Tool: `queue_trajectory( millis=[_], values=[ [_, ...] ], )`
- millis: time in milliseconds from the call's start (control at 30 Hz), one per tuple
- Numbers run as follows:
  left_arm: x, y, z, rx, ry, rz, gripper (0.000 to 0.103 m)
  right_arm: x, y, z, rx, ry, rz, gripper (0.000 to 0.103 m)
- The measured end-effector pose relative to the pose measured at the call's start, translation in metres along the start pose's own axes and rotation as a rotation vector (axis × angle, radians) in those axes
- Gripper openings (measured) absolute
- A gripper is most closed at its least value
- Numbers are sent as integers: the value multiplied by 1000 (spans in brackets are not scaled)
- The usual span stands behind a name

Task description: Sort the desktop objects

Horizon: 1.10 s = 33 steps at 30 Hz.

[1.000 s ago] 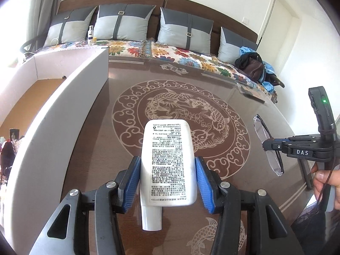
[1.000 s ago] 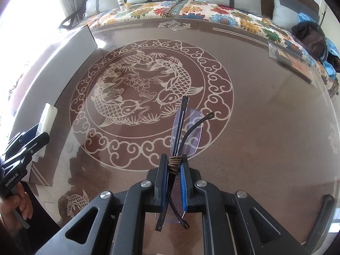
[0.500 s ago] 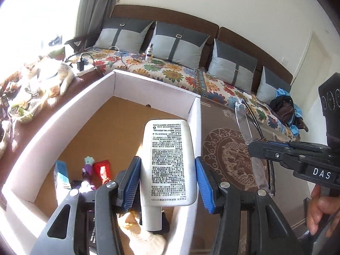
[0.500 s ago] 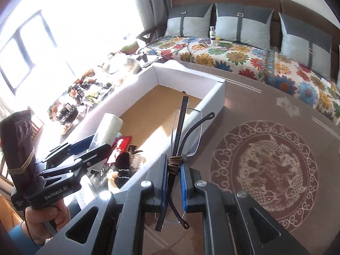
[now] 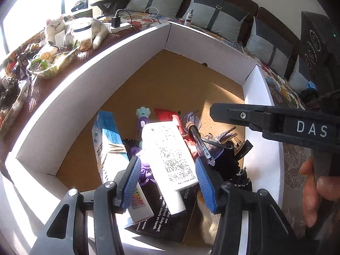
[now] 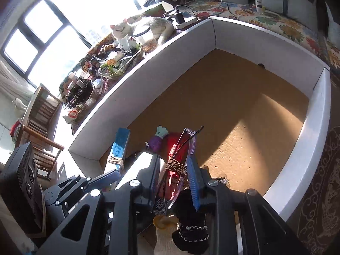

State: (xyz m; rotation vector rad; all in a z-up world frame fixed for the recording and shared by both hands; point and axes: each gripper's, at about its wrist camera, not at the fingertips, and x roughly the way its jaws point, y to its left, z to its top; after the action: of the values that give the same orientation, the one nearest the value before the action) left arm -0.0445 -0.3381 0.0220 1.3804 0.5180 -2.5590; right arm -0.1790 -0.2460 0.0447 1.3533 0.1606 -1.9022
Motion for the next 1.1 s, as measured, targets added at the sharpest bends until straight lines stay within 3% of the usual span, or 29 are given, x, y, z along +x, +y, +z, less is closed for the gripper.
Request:
queue_trajectory(
  millis=[33, 100, 267, 333, 467, 567, 800, 1000, 1100],
  values=[
    [-3, 0, -1, -3, -15, 1, 66, -3, 0, -1, -6, -6, -14, 45],
    [-13, -5, -2, -13, -53, 15, 78, -16, 1, -4, -21, -40, -49, 72],
    [-37, -27, -1, 7, -133, 47, 92, -56, -4, -13, -62, -95, -153, 94],
    [-45, -38, -1, 22, -155, 60, 102, -68, -8, -21, -80, -98, -201, 95],
    [-58, -54, -2, 56, -196, 167, 102, -88, -14, -36, -100, -106, -271, 96],
    [-61, -57, -3, 46, -162, 258, 102, -98, -18, -46, -95, -104, -298, 102],
    [-72, -57, -13, -32, -137, 203, 102, -114, -33, -63, -55, -119, -309, 102],
    [-83, -50, -17, -98, -130, 210, 102, -121, -31, -63, -47, -139, -306, 102],
    [-88, -50, -17, -80, -149, 265, 102, -121, -23, -61, -62, -138, -306, 102]
  ],
)
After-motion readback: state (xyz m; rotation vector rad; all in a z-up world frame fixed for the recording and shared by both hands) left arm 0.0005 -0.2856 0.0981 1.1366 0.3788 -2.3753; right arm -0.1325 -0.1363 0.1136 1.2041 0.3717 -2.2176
